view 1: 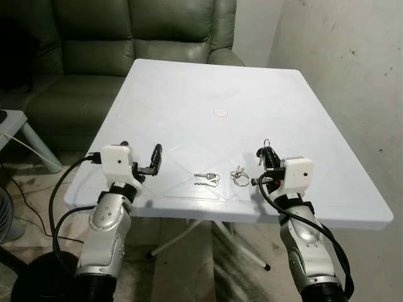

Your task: Hang keys on a hook

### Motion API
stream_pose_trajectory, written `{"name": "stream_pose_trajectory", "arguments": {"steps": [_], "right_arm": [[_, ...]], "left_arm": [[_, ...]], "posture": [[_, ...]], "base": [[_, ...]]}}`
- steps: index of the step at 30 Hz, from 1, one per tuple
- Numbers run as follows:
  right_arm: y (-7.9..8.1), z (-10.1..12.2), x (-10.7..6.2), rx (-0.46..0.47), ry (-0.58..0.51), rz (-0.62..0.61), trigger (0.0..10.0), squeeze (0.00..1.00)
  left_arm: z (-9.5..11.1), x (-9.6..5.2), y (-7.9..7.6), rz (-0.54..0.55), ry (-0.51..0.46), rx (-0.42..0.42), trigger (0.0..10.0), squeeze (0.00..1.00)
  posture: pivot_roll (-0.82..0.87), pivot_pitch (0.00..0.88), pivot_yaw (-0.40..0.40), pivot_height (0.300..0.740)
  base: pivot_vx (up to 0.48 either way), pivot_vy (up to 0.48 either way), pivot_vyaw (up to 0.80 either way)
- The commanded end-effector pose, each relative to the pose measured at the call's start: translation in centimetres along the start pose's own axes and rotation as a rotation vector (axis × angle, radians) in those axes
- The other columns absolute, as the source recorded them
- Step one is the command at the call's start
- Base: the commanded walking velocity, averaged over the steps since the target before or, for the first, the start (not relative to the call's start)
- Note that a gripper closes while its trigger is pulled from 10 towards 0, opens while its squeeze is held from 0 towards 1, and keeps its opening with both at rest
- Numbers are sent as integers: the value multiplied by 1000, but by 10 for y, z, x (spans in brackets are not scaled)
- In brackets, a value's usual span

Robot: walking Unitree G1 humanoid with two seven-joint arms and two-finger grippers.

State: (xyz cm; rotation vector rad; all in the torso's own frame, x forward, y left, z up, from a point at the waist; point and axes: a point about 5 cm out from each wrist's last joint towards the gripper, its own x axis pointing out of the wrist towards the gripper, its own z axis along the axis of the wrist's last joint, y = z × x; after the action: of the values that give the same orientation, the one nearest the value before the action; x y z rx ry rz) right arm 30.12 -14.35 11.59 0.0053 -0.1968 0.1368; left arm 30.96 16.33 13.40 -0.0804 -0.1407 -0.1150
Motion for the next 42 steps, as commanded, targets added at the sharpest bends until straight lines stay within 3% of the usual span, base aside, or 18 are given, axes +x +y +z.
{"name": "stream_pose_trajectory", "arguments": {"steps": [1, 33, 42], "right_arm": [[-1, 3, 4, 3, -5, -10, 10000, 0], [3, 5, 9, -2, 3, -25, 10000, 0], [4, 4, 8, -1, 11, -16, 10000, 0]], "left_arm": [[3, 4, -1, 4, -12, 5, 10000, 0], [6, 7, 1, 3, -22, -4, 10000, 0], [6, 5, 3, 24, -26, -2, 10000, 0]], "posture": [[-39, 0, -12, 740], [-33, 0, -3, 740], [-21, 0, -13, 740]], "base": [[0, 0, -744], [0, 0, -743], [0, 235, -743]]}}
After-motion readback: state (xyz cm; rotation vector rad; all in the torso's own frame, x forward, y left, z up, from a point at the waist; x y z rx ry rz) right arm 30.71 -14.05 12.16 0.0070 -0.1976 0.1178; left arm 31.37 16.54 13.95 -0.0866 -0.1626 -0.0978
